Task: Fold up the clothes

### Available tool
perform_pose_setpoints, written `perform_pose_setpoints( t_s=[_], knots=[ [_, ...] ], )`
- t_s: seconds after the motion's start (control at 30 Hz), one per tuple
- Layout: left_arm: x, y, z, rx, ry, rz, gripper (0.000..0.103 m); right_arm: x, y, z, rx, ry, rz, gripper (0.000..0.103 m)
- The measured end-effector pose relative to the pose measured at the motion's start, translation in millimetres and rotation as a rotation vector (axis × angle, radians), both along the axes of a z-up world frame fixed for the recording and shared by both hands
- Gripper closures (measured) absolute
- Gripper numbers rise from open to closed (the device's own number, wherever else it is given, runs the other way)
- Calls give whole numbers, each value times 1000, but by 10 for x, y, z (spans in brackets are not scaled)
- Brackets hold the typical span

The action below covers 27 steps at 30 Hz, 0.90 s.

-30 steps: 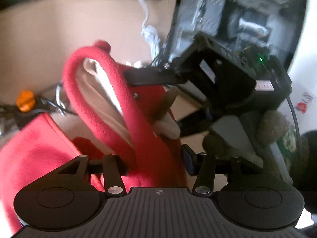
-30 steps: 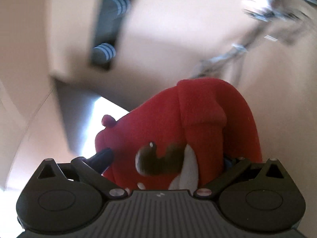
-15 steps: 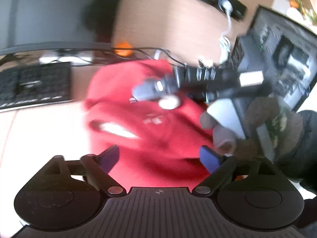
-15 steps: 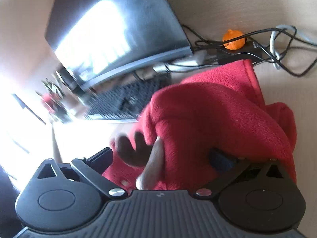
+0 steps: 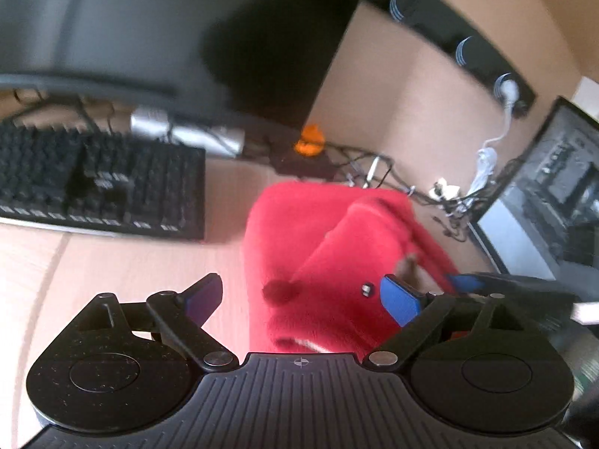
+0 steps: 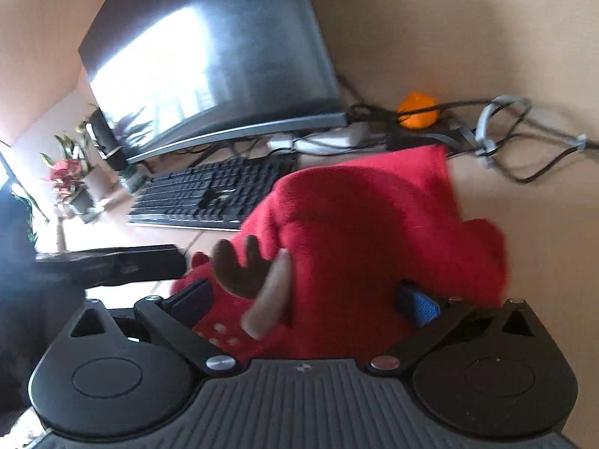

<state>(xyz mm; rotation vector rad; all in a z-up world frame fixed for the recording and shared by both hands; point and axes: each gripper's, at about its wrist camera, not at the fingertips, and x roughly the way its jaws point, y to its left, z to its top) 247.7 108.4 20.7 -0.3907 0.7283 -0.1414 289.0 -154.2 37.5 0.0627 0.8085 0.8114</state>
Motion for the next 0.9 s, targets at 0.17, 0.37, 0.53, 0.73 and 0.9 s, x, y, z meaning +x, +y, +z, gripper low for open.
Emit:
perform_pose_setpoints(
  t_s=[0.17,0.37,0.53,0.73,0.9],
  knots=[
    [232,-145,-217,-20,49,-30,8,-80,-385,140,-3,-96,-161,0],
    [196,-287,-146,-14,30,-53,19,257,-956,-281,223,196,-462,3],
    [16,-446,57,84,27,-58,44,348,-896,-592,324,353,-391,23],
    [-340,-605,346,179,-22,-86,49,416,-812,-338,320,268,-282,23],
    [-477,-534,382,174,-16,-41,48,397,-454,-188,227,172,-150,23]
  ],
)
